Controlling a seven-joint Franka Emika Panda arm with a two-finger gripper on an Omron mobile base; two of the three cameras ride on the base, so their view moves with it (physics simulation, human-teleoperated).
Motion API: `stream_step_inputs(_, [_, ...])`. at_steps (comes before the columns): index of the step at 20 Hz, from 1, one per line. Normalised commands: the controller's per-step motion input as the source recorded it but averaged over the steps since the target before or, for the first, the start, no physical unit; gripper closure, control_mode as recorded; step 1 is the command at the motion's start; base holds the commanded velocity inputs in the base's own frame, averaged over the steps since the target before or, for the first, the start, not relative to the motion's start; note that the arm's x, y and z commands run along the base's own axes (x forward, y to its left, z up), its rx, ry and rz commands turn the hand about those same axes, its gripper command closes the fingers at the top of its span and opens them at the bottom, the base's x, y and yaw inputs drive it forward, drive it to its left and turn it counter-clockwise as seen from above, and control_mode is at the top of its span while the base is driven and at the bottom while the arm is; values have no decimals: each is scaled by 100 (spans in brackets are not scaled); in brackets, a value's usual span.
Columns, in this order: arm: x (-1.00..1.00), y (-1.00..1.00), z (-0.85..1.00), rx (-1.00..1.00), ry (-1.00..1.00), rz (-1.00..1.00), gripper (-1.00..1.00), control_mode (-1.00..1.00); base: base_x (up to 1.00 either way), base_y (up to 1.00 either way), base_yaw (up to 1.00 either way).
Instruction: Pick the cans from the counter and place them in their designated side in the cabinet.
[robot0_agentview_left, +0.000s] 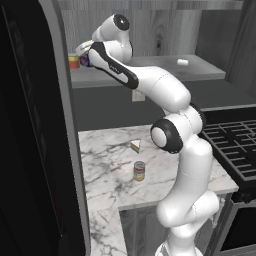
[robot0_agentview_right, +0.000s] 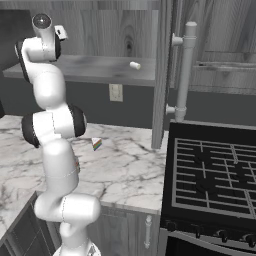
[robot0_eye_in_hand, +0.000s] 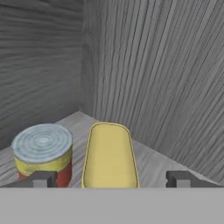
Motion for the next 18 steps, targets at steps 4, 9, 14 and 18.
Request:
stream_step_inputs(4, [-12, 0, 6, 0, -12, 2, -100, -100, 0, 0, 0])
stream_step_inputs(9, [-22, 0, 0, 0, -14, 3, -100, -100, 0, 0, 0])
stream_step_inputs(14, [-27, 0, 0, 0, -15, 2, -100, -100, 0, 0, 0])
stream_step_inputs(18, [-32, -7, 1, 0, -17, 3, -100, -100, 0, 0, 0])
